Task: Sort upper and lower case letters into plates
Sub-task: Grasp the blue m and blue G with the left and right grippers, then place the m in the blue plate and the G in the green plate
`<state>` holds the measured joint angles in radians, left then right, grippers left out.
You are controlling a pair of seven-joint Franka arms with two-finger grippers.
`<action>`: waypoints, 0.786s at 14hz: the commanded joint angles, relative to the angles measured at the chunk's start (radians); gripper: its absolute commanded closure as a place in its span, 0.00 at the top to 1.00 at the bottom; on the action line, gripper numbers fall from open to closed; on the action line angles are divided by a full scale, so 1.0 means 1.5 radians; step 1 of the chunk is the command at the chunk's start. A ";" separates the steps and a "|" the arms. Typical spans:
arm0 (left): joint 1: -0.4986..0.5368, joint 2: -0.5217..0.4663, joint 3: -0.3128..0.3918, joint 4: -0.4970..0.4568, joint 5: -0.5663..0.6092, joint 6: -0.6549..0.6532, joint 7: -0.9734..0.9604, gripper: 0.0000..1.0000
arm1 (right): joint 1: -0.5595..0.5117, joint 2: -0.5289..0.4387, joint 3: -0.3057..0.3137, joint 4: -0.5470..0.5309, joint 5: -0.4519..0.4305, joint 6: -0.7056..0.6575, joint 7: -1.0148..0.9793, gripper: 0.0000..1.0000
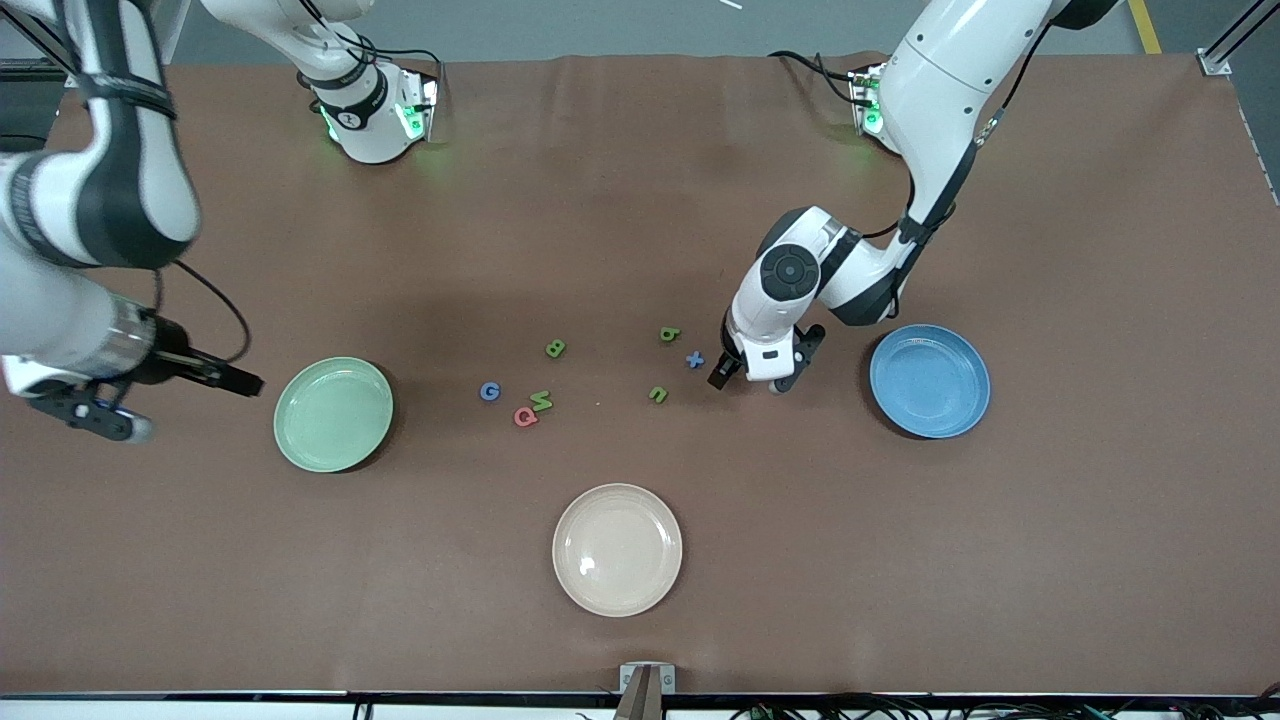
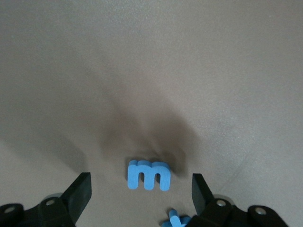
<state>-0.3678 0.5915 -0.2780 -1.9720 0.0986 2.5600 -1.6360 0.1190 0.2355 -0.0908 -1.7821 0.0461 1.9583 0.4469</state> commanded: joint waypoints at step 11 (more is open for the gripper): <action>-0.010 0.017 0.007 0.022 0.018 0.006 -0.019 0.59 | 0.203 0.175 -0.003 -0.096 0.007 0.313 0.369 1.00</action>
<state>-0.3698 0.6049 -0.2760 -1.9591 0.0992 2.5601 -1.6360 0.4093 0.4828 -0.0880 -1.9283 0.0490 2.4130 0.9671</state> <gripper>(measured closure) 0.392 0.000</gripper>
